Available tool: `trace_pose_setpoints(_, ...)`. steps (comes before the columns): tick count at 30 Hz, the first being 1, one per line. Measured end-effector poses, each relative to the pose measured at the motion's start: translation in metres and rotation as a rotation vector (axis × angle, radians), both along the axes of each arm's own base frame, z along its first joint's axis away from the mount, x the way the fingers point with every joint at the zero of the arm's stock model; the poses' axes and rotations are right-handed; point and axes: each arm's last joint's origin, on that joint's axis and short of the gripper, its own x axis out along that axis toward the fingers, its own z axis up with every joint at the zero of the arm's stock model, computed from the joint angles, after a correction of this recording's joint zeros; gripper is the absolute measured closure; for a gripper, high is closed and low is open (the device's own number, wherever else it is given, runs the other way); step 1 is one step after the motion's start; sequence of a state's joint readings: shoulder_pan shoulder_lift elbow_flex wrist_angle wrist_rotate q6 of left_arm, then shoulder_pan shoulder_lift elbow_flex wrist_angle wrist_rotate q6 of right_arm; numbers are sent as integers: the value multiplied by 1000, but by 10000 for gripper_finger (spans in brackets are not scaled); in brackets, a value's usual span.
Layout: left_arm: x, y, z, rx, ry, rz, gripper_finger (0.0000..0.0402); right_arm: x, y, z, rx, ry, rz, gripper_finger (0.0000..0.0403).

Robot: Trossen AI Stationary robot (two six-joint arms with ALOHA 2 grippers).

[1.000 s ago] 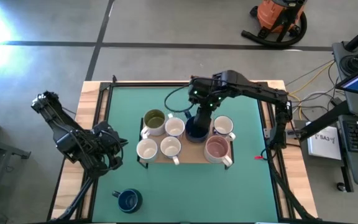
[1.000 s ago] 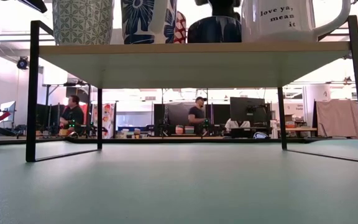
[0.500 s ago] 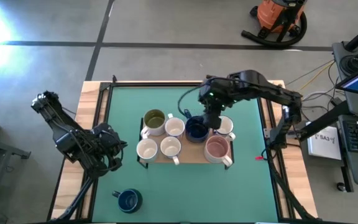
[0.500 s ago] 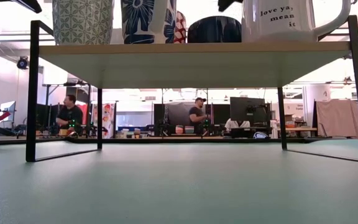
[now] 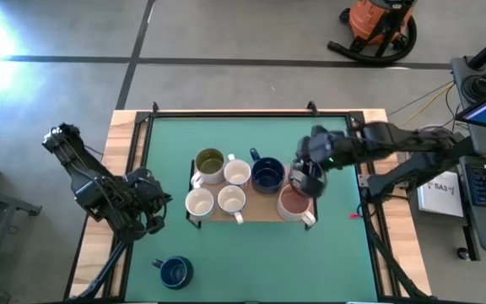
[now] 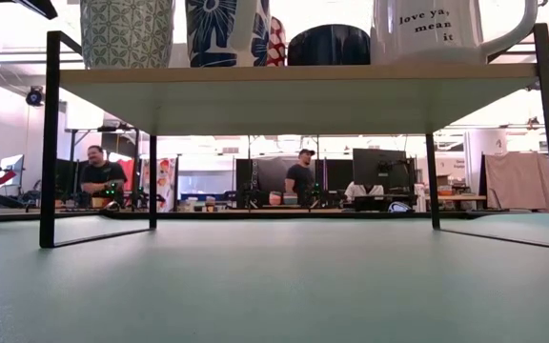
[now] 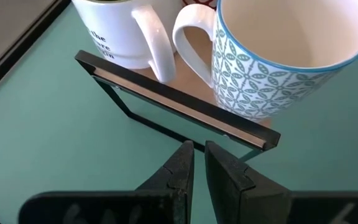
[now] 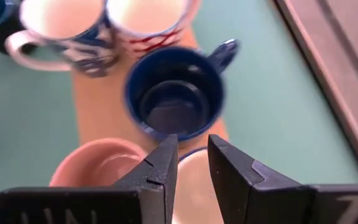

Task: Place coffee mugs
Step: Put the blue mug on the shelf

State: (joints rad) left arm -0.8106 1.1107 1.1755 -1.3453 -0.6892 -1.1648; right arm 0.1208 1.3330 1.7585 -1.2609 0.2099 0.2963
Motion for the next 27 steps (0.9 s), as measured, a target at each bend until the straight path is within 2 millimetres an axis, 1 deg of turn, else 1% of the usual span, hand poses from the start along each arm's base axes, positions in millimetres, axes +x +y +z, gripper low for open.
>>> trace_pose_setpoints(4, 0, 0, 0, -1, 0, 0, 379, -17, 18, -19, 80, -93, 39, 325)
trace_pose_setpoints(10, 0, 0, 0, -1, 0, 0, 379, -39, 49, -44, 172, -243, 176, 324)
trace_pose_setpoints(14, 0, 0, 0, -4, -3, 0, 379, -52, 70, -64, 164, -321, 348, 325)
trace_pose_setpoints(18, 1, -2, 1, -20, -18, -1, 379, -60, 88, -90, 203, -404, 536, 321)
trace_pose_setpoints(22, 2, -2, 1, -25, -22, -1, 379, -66, 99, -115, 239, -479, 661, 323)
trace_pose_setpoints(27, 2, -4, 1, -55, -16, -10, 379, -73, 106, -148, 267, -526, 702, 328)
